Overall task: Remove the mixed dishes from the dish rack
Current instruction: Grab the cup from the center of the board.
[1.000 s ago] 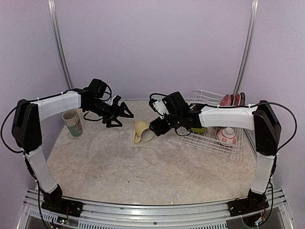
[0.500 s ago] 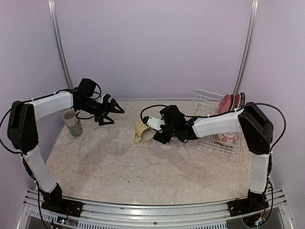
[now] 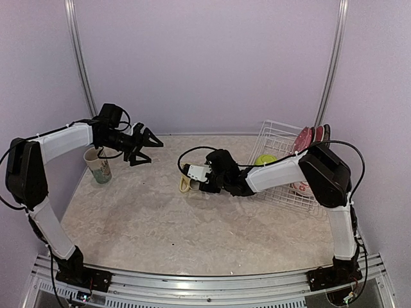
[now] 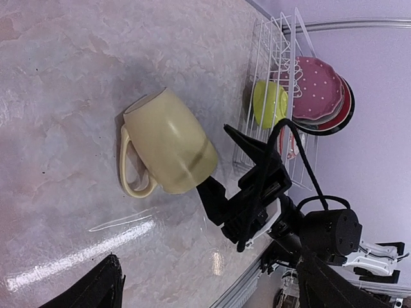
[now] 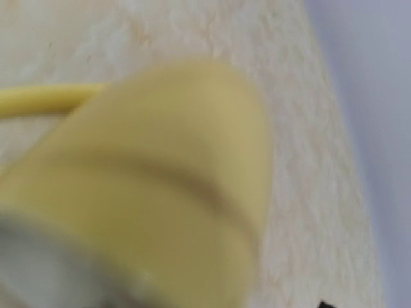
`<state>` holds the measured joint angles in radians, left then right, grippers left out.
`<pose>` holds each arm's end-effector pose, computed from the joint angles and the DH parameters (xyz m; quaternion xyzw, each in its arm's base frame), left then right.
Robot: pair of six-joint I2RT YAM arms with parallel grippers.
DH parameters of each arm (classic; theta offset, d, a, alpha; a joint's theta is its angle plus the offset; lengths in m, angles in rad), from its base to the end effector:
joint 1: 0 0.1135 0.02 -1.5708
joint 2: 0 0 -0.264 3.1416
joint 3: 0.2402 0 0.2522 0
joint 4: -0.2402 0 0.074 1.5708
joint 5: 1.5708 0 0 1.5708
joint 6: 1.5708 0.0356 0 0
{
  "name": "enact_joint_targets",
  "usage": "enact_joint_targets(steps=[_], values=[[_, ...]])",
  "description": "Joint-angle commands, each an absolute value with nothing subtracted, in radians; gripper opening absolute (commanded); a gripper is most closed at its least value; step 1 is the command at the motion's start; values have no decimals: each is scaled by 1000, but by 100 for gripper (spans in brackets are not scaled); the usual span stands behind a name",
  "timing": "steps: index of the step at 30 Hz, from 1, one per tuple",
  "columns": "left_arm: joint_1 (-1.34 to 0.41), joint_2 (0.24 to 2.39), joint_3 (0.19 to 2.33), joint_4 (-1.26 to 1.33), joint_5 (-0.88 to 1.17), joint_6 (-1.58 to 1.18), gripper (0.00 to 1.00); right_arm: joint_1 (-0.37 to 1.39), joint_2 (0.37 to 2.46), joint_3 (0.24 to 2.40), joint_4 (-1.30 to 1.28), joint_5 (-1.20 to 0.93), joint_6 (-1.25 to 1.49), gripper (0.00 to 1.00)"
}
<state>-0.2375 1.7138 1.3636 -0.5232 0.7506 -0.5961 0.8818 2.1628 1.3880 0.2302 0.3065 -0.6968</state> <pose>0.3564 -0.1113 0.2704 -0.0327 0.8827 -0.4437 0.1512 0.3113 0.3611 0.1482 -0.5584 0.6596 -0.0876 0.4953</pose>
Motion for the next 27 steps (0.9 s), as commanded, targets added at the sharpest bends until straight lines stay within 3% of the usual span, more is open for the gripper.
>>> enact_joint_targets(steps=[1, 15, 23, 27], values=[[-225, 1699, 1350, -497, 790, -608, 89, 890, 2221, 1457, 270, 271, -715, 70], [-186, 1708, 1343, -478, 820, -630, 89, 891, 2301, 1524, 302, 283, -743, 40], [-170, 1692, 1339, -473, 823, -634, 89, 900, 2282, 1545, 255, 299, -601, 4], [-164, 1682, 1336, -473, 823, -632, 89, 899, 2238, 1538, 211, 312, -466, 0]])
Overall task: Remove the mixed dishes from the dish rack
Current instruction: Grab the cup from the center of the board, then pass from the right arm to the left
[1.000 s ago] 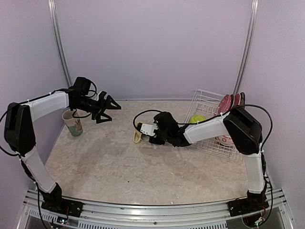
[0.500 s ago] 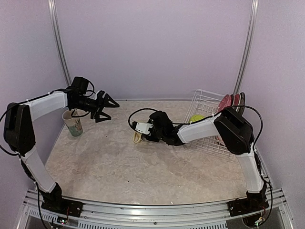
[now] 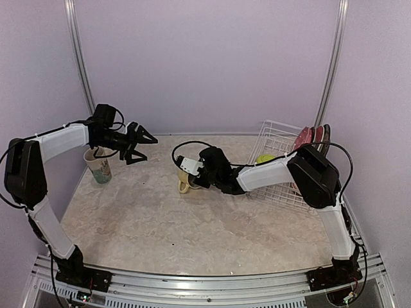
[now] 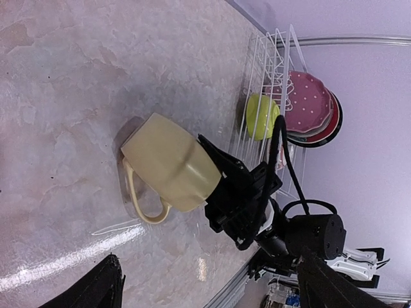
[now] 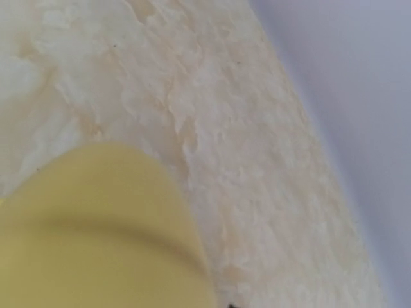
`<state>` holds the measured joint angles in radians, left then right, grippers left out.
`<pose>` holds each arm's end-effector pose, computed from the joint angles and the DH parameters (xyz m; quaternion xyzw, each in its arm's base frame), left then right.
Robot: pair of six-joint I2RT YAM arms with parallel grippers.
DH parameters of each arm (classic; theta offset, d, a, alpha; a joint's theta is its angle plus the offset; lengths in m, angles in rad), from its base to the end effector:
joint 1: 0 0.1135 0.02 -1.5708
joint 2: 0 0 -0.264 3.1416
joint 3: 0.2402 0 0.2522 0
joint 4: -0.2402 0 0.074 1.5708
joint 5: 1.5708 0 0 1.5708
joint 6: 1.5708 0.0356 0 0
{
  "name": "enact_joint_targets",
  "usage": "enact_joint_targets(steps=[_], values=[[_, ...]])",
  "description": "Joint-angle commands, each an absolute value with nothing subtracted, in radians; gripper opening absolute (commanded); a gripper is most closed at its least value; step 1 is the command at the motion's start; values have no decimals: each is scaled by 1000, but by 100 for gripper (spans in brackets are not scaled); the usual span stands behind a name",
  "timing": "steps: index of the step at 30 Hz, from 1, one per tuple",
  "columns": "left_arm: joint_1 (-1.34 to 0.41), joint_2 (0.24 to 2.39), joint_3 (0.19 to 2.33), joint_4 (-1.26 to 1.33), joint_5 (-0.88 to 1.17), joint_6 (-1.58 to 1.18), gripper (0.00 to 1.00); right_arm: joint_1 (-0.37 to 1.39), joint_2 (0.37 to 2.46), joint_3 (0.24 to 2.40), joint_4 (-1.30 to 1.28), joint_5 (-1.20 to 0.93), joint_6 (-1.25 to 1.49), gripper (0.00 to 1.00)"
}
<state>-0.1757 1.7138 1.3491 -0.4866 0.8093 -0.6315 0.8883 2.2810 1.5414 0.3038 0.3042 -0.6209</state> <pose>0.3626 -0.0905 0.2694 -0.0594 0.8695 -0.4660 0.1529 0.3308 0.3901 0.1473 -0.5116 0.6630 -0.0558 0.5436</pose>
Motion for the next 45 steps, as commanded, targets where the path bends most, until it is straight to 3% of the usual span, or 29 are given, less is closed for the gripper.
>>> enact_joint_targets(steps=[1, 9, 19, 31, 39, 45], values=[[-161, 1678, 1336, -471, 824, -633, 89, 900, 2226, 1542, 175, 303, -433, 0], [-160, 1663, 1325, -442, 858, -646, 90, 875, 2163, 1664, -179, 203, -60, 0], [-255, 1646, 1356, -471, 877, -528, 94, 782, 2013, 1640, -372, -195, 316, 0], [-557, 1607, 1448, -752, 546, -119, 92, 721, 1991, 1709, -629, -345, 297, 0], [-716, 1663, 1458, -814, 283, -42, 90, 734, 2018, 1733, -672, -357, 286, 0], [-779, 1694, 1462, -812, 238, -42, 89, 764, 2053, 1764, -722, -338, 273, 0]])
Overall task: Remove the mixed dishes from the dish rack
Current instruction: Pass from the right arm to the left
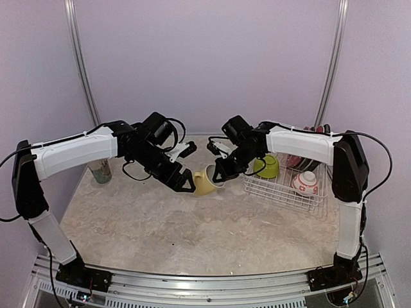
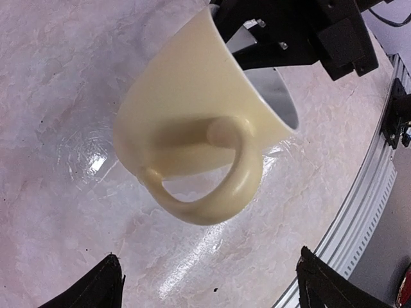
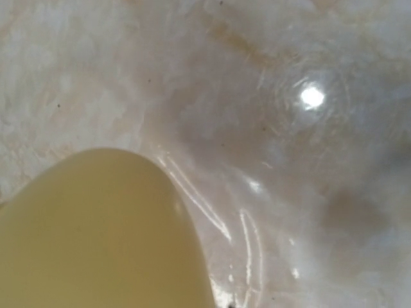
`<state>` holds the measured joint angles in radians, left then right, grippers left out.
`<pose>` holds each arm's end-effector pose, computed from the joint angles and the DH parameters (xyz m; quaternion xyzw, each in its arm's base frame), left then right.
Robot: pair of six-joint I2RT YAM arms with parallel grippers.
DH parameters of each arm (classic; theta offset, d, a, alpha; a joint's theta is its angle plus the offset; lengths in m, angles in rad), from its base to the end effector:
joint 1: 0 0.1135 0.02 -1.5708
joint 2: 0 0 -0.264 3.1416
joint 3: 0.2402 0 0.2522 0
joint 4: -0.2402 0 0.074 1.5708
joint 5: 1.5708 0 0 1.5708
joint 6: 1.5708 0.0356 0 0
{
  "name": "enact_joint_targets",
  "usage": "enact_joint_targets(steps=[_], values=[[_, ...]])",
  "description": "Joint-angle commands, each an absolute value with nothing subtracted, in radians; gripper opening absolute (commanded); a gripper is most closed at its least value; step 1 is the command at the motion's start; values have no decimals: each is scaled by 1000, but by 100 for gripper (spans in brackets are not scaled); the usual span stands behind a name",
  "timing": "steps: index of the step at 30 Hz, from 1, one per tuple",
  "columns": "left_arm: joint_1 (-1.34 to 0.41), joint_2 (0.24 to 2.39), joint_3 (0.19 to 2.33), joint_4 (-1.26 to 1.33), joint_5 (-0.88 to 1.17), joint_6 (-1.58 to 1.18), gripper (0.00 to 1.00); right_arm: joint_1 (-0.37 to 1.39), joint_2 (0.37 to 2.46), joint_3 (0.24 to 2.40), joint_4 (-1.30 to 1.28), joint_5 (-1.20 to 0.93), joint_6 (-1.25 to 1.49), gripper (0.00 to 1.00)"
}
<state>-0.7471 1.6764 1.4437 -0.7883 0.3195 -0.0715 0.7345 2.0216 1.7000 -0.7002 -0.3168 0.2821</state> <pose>0.2538 -0.2503 0.2860 0.3557 0.8822 -0.2471 0.1849 0.3211 0.3049 0.2386 -0.2548 0.9167 0.2629 0.1599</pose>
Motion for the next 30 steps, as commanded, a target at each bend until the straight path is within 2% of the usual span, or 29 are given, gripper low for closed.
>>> enact_joint_targets(steps=[1, 8, 17, 21, 27, 30], values=[[-786, 1694, 1460, -806, 231, -45, 88, 769, 2061, 1774, -727, -339, 271, 0], [-828, 1704, 1455, -792, 200, -46, 77, 793, 2083, 1793, -721, -353, 278, 0], [-851, 1703, 1452, -784, 148, -42, 56, 812, 2088, 1812, -725, -370, 277, 0], [-854, 1703, 1453, -779, 123, -42, 54, 819, 2090, 1812, -724, -395, 272, 0], [-868, 1712, 1455, -786, 109, -29, 64, 825, 2095, 1810, -724, -428, 261, 0], [-879, 1715, 1455, -789, 101, -22, 59, 826, 2095, 1808, -723, -439, 258, 0]])
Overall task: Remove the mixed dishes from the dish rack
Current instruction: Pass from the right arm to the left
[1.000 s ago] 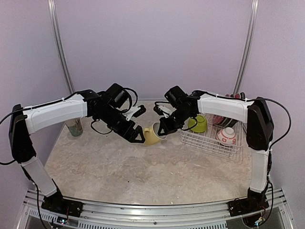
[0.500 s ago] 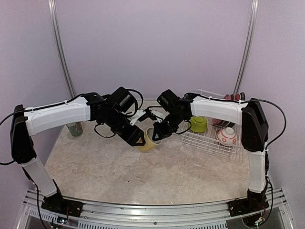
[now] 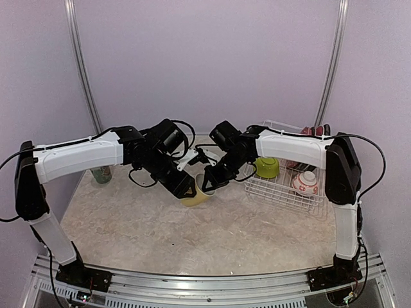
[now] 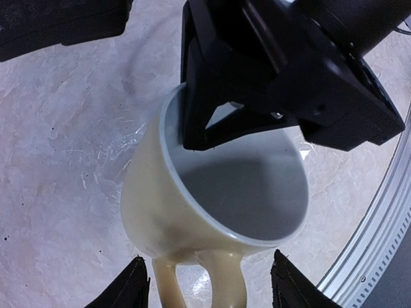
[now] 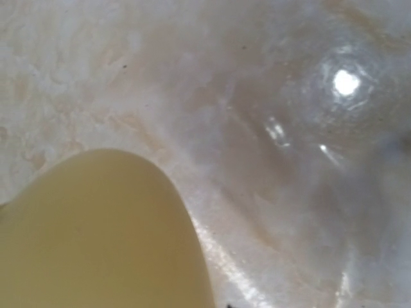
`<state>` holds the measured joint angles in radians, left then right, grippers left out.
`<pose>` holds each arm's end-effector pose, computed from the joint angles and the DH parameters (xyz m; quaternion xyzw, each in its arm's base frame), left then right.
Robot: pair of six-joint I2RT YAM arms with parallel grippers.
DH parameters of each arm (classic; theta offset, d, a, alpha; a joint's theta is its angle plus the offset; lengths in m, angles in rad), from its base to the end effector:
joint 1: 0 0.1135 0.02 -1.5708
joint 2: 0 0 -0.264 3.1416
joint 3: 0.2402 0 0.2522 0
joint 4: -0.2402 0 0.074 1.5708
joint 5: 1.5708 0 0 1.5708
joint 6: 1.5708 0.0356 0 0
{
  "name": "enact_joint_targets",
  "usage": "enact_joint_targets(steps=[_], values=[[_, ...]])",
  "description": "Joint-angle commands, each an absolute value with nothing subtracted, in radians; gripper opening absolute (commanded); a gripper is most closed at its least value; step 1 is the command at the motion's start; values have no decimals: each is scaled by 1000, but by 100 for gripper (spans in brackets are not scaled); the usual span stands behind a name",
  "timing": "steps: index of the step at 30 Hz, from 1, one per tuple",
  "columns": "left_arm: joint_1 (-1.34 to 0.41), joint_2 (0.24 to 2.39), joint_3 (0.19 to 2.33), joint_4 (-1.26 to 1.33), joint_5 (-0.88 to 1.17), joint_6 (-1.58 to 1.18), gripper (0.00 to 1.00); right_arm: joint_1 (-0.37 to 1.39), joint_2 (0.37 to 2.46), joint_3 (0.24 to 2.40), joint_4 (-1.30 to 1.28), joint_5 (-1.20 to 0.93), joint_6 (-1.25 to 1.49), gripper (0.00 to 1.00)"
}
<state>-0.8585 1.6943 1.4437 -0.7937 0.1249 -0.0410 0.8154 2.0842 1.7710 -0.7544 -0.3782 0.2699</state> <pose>0.2317 -0.2751 0.2783 0.3979 0.8778 -0.1672 0.2077 0.3009 0.3387 0.2313 -0.3013 0.9035 0.2822 0.1154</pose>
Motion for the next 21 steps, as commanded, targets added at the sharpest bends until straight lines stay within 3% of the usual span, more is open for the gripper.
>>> enact_joint_targets(steps=[1, 6, 14, 19, 21], values=[[-882, 1713, 1453, -787, 99, -21, 56, 826, 2098, 1806, -721, -447, 258, 0], [-896, 1698, 1439, -770, 90, -11, 43, 831, 2106, 1807, -711, -474, 252, 0], [-902, 1697, 1436, -770, 56, -3, 3, 831, 2106, 1802, -717, -467, 247, 0], [-907, 1703, 1433, -769, 12, -3, 0, 827, 2103, 1793, -705, -443, 255, 0], [-906, 1700, 1430, -762, 2, -3, 0, 818, 2100, 1772, -682, -441, 271, 7]])
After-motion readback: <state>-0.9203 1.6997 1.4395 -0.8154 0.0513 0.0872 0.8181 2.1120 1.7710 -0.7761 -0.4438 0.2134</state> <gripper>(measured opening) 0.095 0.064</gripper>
